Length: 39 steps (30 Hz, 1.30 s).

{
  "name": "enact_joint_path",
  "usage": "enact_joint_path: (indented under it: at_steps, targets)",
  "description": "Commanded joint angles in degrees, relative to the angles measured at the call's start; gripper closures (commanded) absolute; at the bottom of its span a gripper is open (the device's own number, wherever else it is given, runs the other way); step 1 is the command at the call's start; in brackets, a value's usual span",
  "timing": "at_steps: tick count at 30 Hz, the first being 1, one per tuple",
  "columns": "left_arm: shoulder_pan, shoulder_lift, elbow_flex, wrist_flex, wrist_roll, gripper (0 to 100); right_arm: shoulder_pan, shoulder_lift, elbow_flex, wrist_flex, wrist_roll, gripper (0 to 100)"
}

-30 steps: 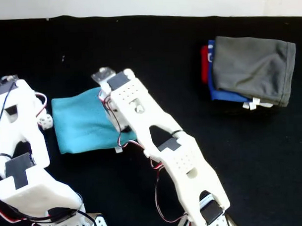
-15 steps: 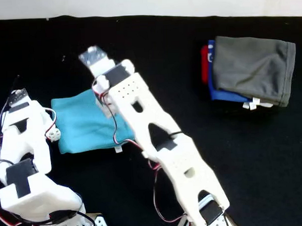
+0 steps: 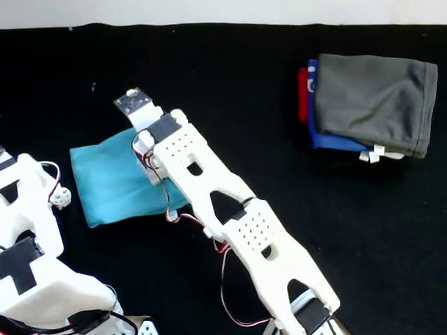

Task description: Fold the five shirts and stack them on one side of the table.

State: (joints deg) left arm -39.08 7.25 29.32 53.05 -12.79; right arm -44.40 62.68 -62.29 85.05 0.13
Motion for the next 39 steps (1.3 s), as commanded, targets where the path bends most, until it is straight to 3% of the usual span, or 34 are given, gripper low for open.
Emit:
enact_joint_path:
  at_steps: [1, 3, 7, 8, 14, 20, 25, 31, 39]
  targets:
    - [-0.04, -0.75, 2.51, -3.43, 0.53, 99, -0.48, 1.54, -1.1, -1.8, -0.44, 69.7]
    - [0.13, -0.92, 3.65, -4.66, 0.53, 99, -0.48, 1.98, -0.75, -1.63, 0.26, 74.7]
    - [0.13, -0.92, 3.65, -4.75, 0.53, 99, -0.4, 2.15, -0.66, -0.31, 6.77, 98.4]
    - [0.13, -0.92, 3.65, -4.84, 0.53, 99, -0.4, 2.15, -0.75, 0.13, 8.0, 99.5]
    - [0.13, -0.92, 3.74, -5.01, 0.53, 99, 3.82, -0.04, -4.7, 5.41, 8.18, 99.3]
    - [0.57, -0.84, 3.74, -5.19, 0.53, 99, 14.9, -5.76, -16.31, 15.96, 8.35, 99.3]
    - [1.36, -0.84, 3.82, -5.19, 0.53, 99, 26.33, -16.31, -13.85, 16.04, 8.53, 99.3]
    - [1.36, -0.84, 3.82, -5.19, 0.53, 99, 35.38, -30.46, -6.02, 15.78, 16.09, 99.3]
    - [1.36, -0.75, 3.82, -5.19, 0.53, 99, 49.63, -28.79, -4.53, 13.05, 21.98, 99.3]
